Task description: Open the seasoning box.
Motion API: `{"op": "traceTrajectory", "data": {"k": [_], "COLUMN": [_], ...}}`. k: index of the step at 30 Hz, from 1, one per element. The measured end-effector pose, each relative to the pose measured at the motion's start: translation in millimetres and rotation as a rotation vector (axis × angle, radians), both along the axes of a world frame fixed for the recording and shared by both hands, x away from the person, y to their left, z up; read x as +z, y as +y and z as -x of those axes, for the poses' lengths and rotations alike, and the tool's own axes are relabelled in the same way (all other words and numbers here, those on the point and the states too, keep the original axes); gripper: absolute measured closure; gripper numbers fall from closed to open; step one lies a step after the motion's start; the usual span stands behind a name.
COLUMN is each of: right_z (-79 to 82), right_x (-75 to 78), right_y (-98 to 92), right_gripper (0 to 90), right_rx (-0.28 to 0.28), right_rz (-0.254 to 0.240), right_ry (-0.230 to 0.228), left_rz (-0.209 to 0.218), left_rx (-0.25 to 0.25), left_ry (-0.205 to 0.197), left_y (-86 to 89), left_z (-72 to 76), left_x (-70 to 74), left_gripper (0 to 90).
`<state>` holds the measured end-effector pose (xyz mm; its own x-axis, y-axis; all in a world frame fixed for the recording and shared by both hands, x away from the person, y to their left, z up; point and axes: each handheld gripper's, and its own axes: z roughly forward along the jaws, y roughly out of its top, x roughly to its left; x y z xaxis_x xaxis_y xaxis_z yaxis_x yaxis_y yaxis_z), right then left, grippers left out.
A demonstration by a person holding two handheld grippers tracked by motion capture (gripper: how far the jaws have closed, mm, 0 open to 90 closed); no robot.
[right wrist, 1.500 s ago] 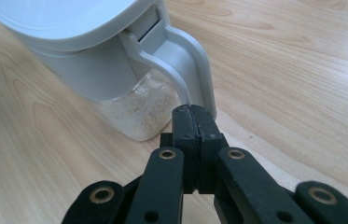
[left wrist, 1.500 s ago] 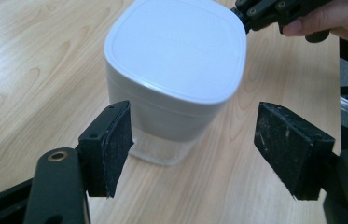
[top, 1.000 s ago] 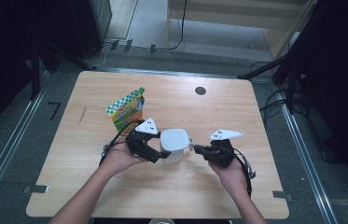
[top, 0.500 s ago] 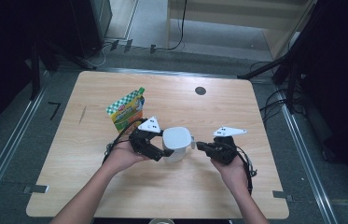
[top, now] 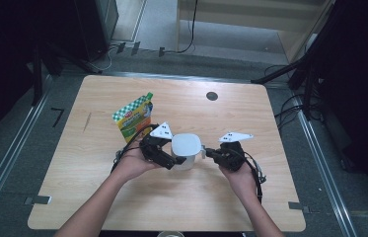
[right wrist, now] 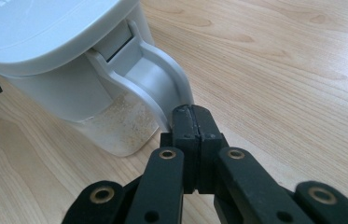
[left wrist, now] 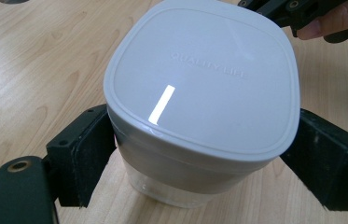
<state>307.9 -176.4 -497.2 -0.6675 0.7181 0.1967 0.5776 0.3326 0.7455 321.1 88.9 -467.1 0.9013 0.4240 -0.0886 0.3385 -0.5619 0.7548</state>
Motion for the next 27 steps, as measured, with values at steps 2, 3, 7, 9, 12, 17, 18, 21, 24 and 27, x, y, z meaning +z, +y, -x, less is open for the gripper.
{"op": "traceTrajectory", "data": {"k": [2, 3, 7, 9, 12, 17, 18, 21, 24, 27], "right_z": [-0.2, -0.3, 0.0, 0.1, 0.1, 0.5, 0.6, 0.7, 0.9, 1.0], "right_x": [-0.1, -0.2, -0.1, 0.0, 0.1, 0.2, 0.3, 0.4, 0.4, 0.4], "right_y": [-0.3, -0.3, -0.3, -0.3, -0.2, 0.2, 0.3, 0.4, 0.6, 0.7], "right_gripper": [90.0, 90.0, 90.0, 90.0, 90.0, 90.0, 90.0, 90.0, 90.0, 90.0], "right_rx": [-0.002, -0.003, -0.007, -0.007, -0.008, -0.011, -0.011, -0.012, -0.013, -0.014], "right_rz": [-0.003, -0.002, -0.001, 0.0, 0.0, 0.003, 0.003, 0.005, 0.005, 0.007], "right_ry": [0.003, 0.003, 0.004, 0.002, 0.002, 0.001, 0.001, 0.001, 0.0, -0.001], "left_rz": [-0.001, -0.003, -0.015, -0.01, -0.007, -0.016, -0.016, -0.018, -0.018, -0.023], "left_rx": [-0.001, -0.001, -0.006, -0.002, -0.001, -0.005, -0.005, -0.009, -0.007, -0.004], "left_ry": [0.006, 0.009, 0.021, 0.025, 0.026, 0.023, 0.025, 0.024, 0.026, 0.025], "left_y": [-0.2, -0.4, -1.3, -1.3, -1.2, -1.6, -1.6, -1.5, -1.9, -2.4], "left_z": [-0.1, -0.1, -1.0, -0.8, -0.7, -1.0, -0.9, -1.0, -0.9, -0.6], "left_x": [0.6, 1.0, 3.1, 3.9, 5.2, 6.6, 6.9, 7.8, 8.1, 8.6], "left_gripper": [14.1, 14.1, 14.1, 14.1, 14.2, 14.3, 14.3, 14.5, 14.5, 14.5]}}
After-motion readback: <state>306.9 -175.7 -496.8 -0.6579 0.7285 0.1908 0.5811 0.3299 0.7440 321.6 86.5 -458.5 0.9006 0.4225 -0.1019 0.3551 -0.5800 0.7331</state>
